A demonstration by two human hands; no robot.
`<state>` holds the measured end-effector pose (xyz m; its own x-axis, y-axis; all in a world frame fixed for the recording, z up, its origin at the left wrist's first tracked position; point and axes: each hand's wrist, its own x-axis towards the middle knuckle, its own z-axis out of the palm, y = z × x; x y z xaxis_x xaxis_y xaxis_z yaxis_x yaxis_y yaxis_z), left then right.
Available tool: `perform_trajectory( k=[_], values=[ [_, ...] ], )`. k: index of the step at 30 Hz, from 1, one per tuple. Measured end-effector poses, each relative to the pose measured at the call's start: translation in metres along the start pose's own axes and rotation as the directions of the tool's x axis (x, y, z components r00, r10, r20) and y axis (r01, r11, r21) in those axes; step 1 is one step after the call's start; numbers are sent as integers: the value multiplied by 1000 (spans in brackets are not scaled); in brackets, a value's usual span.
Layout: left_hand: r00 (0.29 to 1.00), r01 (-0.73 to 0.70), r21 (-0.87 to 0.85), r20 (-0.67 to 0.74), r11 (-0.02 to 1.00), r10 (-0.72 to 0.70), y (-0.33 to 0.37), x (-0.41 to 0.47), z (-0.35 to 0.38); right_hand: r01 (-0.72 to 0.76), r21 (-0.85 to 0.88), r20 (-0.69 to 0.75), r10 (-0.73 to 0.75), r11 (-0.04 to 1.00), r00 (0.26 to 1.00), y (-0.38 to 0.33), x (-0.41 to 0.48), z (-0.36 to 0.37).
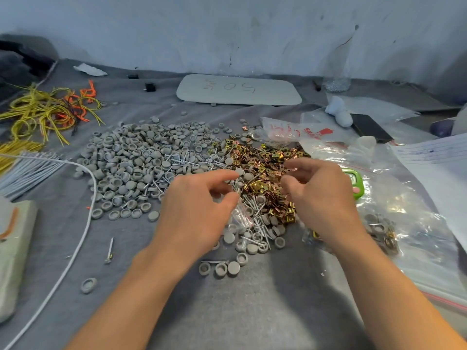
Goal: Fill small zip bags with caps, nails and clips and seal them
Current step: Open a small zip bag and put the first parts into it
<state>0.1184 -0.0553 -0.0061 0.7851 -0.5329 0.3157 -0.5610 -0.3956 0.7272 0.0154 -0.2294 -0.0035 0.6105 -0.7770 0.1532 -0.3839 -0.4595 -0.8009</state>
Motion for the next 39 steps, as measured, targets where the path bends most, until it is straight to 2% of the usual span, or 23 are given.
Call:
perform_trajectory(
  k=[1,3,7,9,21,25,31,35,39],
  values=[
    [1000,-8,30,-12,1000,8,2,-1,-1,34,-64,-50,-37,997,998,-1,0,0],
    [999,-18,41,-35,999,19,4,-3,-3,85,-127,-26,-89,988,996,-5,-2,-1],
    [998,-20,29,-62,999,21,6,-4,-7,189,-432,291,-62,882,955,-8,-5,-2],
    [998,-20,36,-66,999,22,5,-3,-9,204,-486,369,-12,850,929,-9,-4,1],
    [1000,-2,71,-28,997,4,-3,-5,-15,239,-590,368,-7,771,930,-15,-7,4],
    [1000,-5,49,-19,999,6,-7,-5,-17,219,-532,326,-42,818,945,-15,-11,11],
    [999,48,-141,11,989,-47,-11,-2,-19,218,-480,336,-52,850,940,-10,-6,14],
    [999,30,-99,24,995,-27,-13,-3,-22,73,-212,234,-22,975,972,-5,-4,9],
    [998,33,-54,48,998,-30,-14,-4,-23,-52,5,200,50,999,979,-4,-7,3]
  ],
)
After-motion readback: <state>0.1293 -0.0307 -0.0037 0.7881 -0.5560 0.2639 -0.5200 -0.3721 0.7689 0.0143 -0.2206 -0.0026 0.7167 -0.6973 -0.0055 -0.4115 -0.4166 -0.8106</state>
